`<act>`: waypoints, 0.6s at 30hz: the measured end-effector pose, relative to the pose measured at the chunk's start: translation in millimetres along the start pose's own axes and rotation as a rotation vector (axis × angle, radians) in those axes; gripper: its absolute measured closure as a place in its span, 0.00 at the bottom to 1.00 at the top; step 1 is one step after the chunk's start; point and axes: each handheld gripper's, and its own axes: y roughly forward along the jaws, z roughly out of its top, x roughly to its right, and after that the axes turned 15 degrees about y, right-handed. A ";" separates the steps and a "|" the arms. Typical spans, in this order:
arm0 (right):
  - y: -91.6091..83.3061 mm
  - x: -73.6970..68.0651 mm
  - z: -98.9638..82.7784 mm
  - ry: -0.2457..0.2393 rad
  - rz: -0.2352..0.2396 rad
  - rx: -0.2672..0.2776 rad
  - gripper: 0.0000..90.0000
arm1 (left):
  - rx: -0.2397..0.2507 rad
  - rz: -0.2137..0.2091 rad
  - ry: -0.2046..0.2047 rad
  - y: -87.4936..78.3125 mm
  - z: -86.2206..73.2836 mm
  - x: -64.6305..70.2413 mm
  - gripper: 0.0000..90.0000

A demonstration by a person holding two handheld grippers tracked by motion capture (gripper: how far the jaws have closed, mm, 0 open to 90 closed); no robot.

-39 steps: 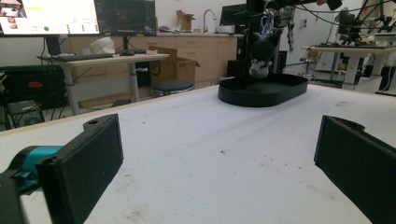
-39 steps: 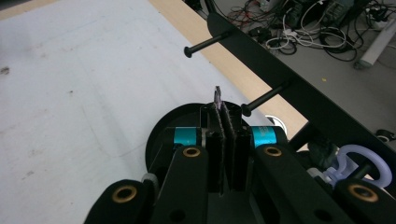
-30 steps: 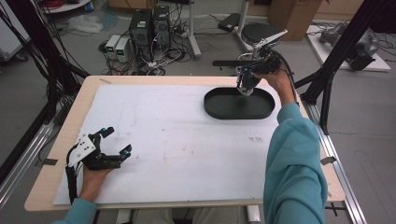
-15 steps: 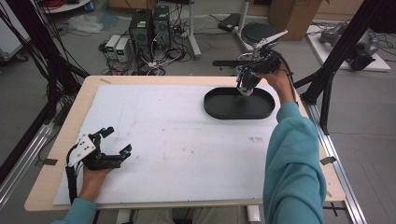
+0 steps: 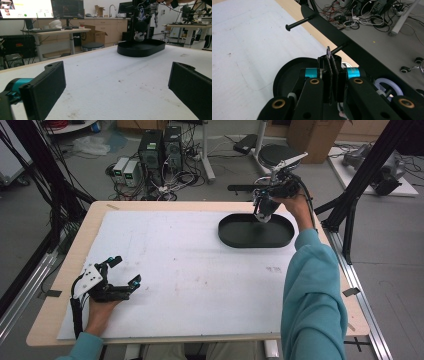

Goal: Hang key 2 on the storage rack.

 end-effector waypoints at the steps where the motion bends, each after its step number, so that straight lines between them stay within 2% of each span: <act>1: 0.4 0.0 0.1 0.000 -0.001 0.001 0.99 | 0.001 0.001 -0.001 0.1 0.0 0.1 0.02; 11: 3.2 0.1 5.2 -0.001 -0.020 0.004 0.99 | 0.002 0.001 -0.002 0.1 -0.1 0.0 0.02; 16: 5.6 -1.7 9.9 -0.022 -0.044 -0.002 0.98 | 0.003 0.002 -0.001 0.1 -0.1 0.1 0.02; 18: 6.5 -1.3 9.7 -0.014 -0.046 0.000 0.98 | 0.004 0.002 -0.001 0.1 -0.1 0.1 0.02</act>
